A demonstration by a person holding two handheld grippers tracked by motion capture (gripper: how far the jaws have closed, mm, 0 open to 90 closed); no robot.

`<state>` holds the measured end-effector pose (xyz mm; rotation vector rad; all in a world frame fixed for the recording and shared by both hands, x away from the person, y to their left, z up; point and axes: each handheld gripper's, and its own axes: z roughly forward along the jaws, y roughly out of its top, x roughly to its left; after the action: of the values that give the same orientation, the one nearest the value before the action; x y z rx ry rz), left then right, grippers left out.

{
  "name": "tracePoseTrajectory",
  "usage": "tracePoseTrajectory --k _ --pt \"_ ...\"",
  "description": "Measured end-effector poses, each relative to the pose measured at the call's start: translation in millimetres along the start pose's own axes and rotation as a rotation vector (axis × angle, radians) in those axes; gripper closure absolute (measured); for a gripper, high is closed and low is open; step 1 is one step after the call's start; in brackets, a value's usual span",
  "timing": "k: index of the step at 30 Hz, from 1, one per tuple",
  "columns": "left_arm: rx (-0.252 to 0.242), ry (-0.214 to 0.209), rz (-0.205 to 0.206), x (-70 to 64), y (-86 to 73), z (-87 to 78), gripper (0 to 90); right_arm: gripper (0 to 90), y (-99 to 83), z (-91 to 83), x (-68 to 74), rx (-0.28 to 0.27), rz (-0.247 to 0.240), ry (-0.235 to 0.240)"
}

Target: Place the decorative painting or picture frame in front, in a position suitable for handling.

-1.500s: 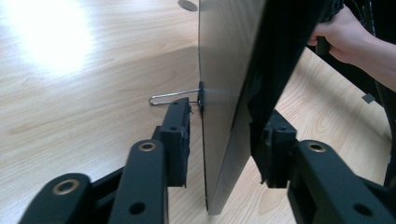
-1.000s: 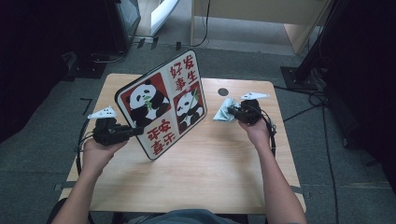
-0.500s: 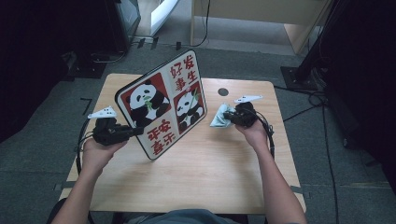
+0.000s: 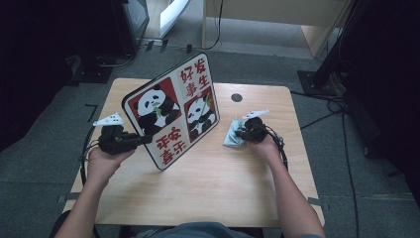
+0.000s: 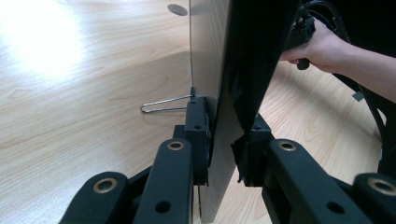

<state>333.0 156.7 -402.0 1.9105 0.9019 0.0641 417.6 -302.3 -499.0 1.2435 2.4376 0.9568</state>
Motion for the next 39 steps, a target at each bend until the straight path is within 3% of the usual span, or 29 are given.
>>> tracePoseTrajectory --k 1,2,4,5,6,9,10,12,16,19,21,25,26,30,33,35,39 --pt "0.000 0.001 0.001 -0.1 -0.1 0.0 78.0 69.3 0.0 0.0 0.0 0.000 0.000 0.000" --pt "0.001 0.001 0.004 0.0 -0.1 0.0 78.0 55.6 -0.1 -1.0 1.8 0.004 -0.014 0.011" --pt "0.002 0.003 0.004 0.0 -0.2 0.1 78.0 44.3 0.8 -2.5 4.5 0.005 -0.040 -0.011" --pt "0.002 0.003 0.004 0.0 -0.2 0.1 77.9 44.3 0.8 -2.5 4.5 0.005 -0.040 -0.011" --pt "0.003 0.002 0.002 -0.2 -0.2 0.2 77.9 36.2 1.6 -4.9 9.2 0.018 -0.058 -0.033" --pt "0.008 0.002 0.005 -0.1 -0.3 0.1 77.8 29.3 0.9 -7.8 12.9 0.040 -0.063 -0.070" --pt "0.008 0.000 0.005 0.0 -0.5 0.1 77.8 26.0 -0.1 -8.0 12.6 0.045 -0.046 -0.079" --pt "0.009 0.000 0.005 0.1 -0.6 0.1 77.8 25.1 -2.3 -5.8 8.6 0.061 -0.003 -0.056" --pt "0.009 -0.003 0.001 0.3 -0.8 0.2 77.7 22.3 -5.1 1.1 4.1 0.065 0.033 -0.030" --pt "0.008 -0.004 0.000 0.2 -0.9 0.3 77.7 22.8 -7.8 3.1 6.7 0.047 0.007 -0.054" --pt "0.008 -0.003 0.000 0.1 -0.9 0.4 77.7 22.8 -9.1 3.3 8.0 0.037 0.016 -0.064" --pt "0.010 -0.002 0.002 -0.2 -1.1 0.3 77.6 25.1 -11.1 2.6 8.9 0.026 0.022 -0.068" --pt "0.011 -0.001 0.003 -0.5 -1.2 0.3 77.6 34.4 -14.1 0.4 10.3 0.008 0.016 -0.063" --pt "0.011 -0.001 0.002 -0.5 -1.2 0.3 77.6 54.0 -16.3 -2.7 14.1 -0.008 0.005 -0.032" --pt "0.012 0.000 0.003 -0.6 -1.1 0.3 77.6 59.7 -17.1 -2.9 13.9 -0.020 -0.003 -0.018" --pt "0.012 -0.001 0.004 -0.5 -1.2 0.3 77.6 68.2 -16.4 -3.8 10.0 -0.018 0.023 0.009" --pt "0.010 -0.005 0.000 0.1 -1.1 0.3 77.7 76.9 -12.8 -4.9 9.7 0.005 0.024 0.006"
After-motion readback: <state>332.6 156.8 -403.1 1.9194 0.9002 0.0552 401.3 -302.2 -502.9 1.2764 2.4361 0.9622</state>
